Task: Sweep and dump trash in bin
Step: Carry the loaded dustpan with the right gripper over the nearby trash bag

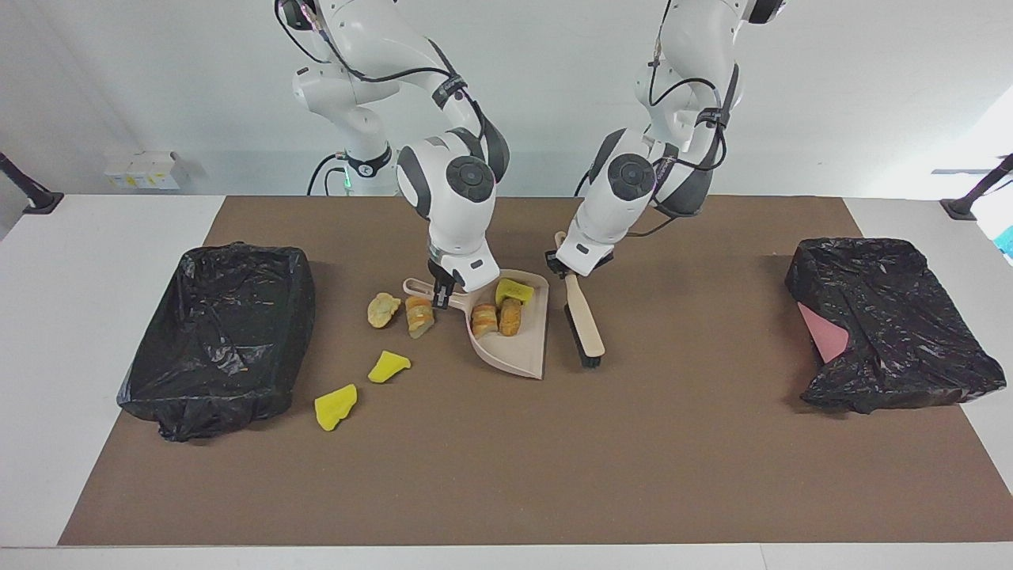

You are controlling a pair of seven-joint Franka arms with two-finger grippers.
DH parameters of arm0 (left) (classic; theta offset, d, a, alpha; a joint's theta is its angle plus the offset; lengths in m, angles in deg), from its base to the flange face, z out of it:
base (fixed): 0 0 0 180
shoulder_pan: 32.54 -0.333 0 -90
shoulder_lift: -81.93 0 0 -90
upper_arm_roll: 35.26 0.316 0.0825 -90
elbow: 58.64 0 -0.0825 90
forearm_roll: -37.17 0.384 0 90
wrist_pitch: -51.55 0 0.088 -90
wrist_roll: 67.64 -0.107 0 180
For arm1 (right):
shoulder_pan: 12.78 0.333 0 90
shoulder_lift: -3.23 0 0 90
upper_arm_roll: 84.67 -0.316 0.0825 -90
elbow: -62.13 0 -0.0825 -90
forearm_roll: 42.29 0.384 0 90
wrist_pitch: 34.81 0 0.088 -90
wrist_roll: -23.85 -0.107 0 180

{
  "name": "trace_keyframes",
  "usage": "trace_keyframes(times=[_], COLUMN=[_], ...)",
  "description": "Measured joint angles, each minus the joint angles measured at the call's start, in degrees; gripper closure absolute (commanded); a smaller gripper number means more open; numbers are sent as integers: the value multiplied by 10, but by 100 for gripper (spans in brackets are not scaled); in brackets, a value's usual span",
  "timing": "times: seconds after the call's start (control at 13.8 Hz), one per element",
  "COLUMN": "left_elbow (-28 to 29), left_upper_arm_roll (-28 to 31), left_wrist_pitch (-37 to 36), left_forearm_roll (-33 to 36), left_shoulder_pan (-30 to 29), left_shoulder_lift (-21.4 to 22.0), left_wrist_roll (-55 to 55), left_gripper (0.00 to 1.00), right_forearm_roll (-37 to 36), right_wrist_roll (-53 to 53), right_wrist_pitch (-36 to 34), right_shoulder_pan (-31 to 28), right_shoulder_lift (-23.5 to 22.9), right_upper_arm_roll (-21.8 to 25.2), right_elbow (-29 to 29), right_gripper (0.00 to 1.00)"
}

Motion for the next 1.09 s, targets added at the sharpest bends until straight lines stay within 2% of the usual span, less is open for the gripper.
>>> trace_keyframes(times=[0.29,0.58,0.8,1.09], left_elbow=[73,145,191,218], left_upper_arm_roll=[-4,-8,-11,-12], left_wrist_pitch=[26,48,65,86], left_forearm_roll=[0,0,-1,-30], left_shoulder_pan=[7,45,85,124], left_shoulder_lift=[52,102,136,147], left_wrist_roll=[20,68,107,135], left_gripper=[100,100,100,100], right_forearm_roll=[0,0,0,19], right_wrist_roll=[8,53,133,249], right_wrist_pitch=[1,2,-2,-17], right_shoulder_pan=[-14,-47,-108,-211], right_shoulder_lift=[8,33,67,117], right_upper_arm_roll=[0,0,0,1], right_elbow=[2,3,4,4], right_gripper=[100,100,100,100])
